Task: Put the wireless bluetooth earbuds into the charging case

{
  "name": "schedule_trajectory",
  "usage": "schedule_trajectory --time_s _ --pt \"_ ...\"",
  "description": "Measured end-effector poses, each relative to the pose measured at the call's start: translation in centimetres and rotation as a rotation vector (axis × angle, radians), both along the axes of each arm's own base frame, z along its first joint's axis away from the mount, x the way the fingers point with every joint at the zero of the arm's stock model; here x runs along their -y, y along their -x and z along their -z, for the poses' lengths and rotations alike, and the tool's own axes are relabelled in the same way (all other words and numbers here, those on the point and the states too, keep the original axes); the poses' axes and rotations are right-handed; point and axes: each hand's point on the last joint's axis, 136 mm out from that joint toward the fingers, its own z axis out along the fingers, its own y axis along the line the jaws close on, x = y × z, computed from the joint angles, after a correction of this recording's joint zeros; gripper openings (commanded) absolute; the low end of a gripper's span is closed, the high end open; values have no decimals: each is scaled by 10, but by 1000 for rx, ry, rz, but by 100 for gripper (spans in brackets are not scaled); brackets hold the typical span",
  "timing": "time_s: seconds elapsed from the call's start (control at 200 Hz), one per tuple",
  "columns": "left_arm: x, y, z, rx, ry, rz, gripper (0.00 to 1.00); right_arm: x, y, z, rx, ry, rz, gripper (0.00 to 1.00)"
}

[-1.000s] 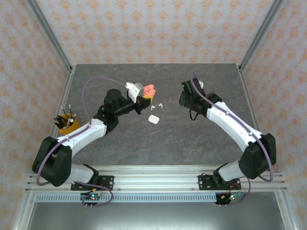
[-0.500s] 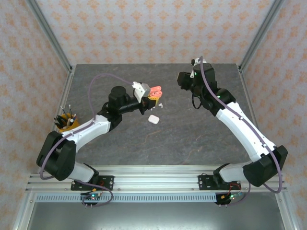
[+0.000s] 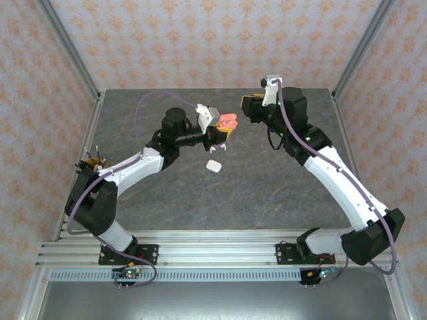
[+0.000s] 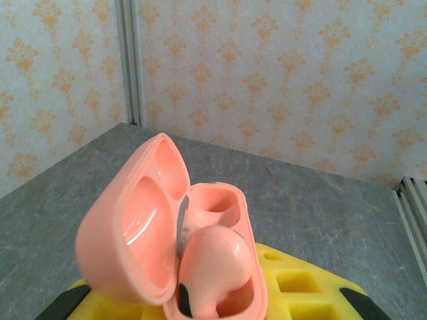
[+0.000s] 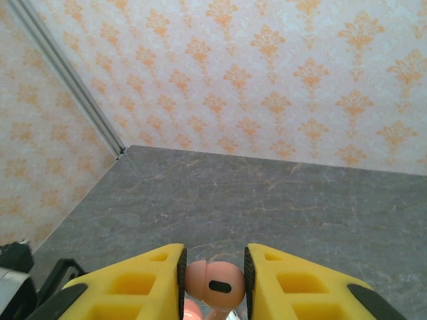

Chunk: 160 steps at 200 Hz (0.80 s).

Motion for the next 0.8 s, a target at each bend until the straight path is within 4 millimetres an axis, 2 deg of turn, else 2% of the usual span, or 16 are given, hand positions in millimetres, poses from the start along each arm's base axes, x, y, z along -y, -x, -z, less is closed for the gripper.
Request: schedule_trajectory --time_s 0.22,0.515,0.801 --pt "8 -6 -5 4 10 31 0 -6 2 1 44 57 -47 29" --pt "14 -11 -11 0 26 51 0 -17 7 13 67 108 -84 28" --pt "14 -11 -13 -3 32 50 0 -16 5 19 69 127 -77 27"
